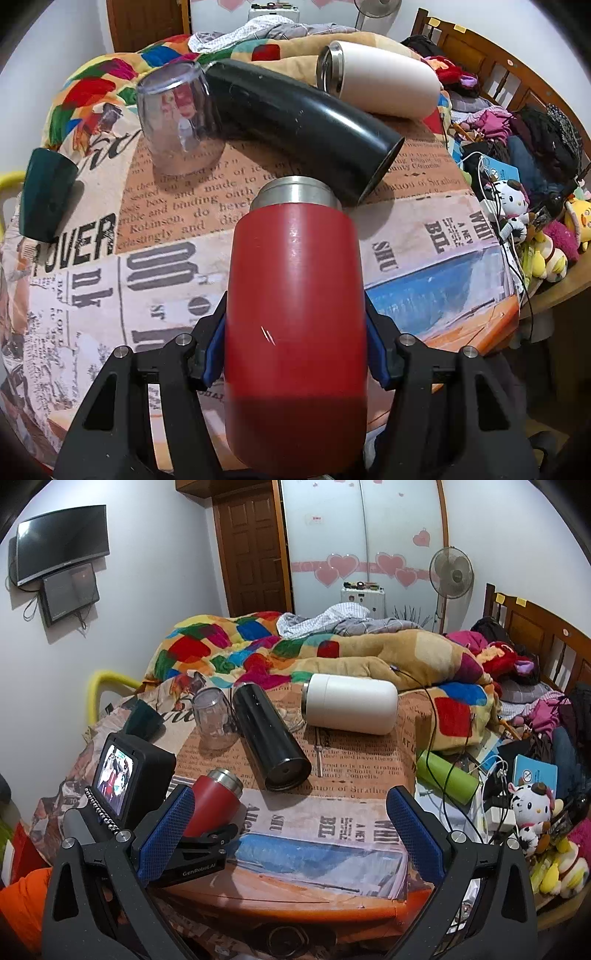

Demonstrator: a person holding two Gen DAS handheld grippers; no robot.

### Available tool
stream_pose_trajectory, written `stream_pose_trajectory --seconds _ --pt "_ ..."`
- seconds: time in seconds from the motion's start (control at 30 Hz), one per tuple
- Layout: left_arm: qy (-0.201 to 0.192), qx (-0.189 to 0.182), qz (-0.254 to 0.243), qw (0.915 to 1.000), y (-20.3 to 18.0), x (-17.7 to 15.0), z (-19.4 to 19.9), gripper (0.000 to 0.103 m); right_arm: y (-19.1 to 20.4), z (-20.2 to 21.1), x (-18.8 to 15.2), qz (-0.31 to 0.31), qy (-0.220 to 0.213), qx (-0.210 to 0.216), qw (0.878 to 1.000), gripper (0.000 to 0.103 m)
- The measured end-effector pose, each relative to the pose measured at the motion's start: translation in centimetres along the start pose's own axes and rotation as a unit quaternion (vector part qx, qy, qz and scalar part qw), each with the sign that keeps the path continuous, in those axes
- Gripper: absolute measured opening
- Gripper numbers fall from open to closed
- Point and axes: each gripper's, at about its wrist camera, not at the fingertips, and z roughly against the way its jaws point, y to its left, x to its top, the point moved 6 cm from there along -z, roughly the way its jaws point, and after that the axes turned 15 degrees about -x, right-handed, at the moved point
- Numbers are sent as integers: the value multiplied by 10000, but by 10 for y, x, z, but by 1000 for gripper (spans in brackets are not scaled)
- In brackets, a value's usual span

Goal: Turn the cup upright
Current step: 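Lift the red cup with the left tool toward the right tool, then close the right tool on the red cup while the left tool opens and releases it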

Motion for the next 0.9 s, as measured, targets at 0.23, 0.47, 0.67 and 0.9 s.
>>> stream_pose_trajectory --seconds 0.23,0.47,0.67,0.9 --pt "8 -56 60 10000 2 -1 -3 61 2 -2 -4 77 81 -68 9999 103" --pt "-157 -155 -110 9997 -9 0 24 62 6 -3 0 -20 197 124 9997 103" --pt "-682 66 -5 9976 4 -7 80 67 22 -13 4 -42 392 464 9981 103" --pt "-1116 685 316 9909 38 -22 122 67 64 -55 -10 49 1199 897 9887 95"
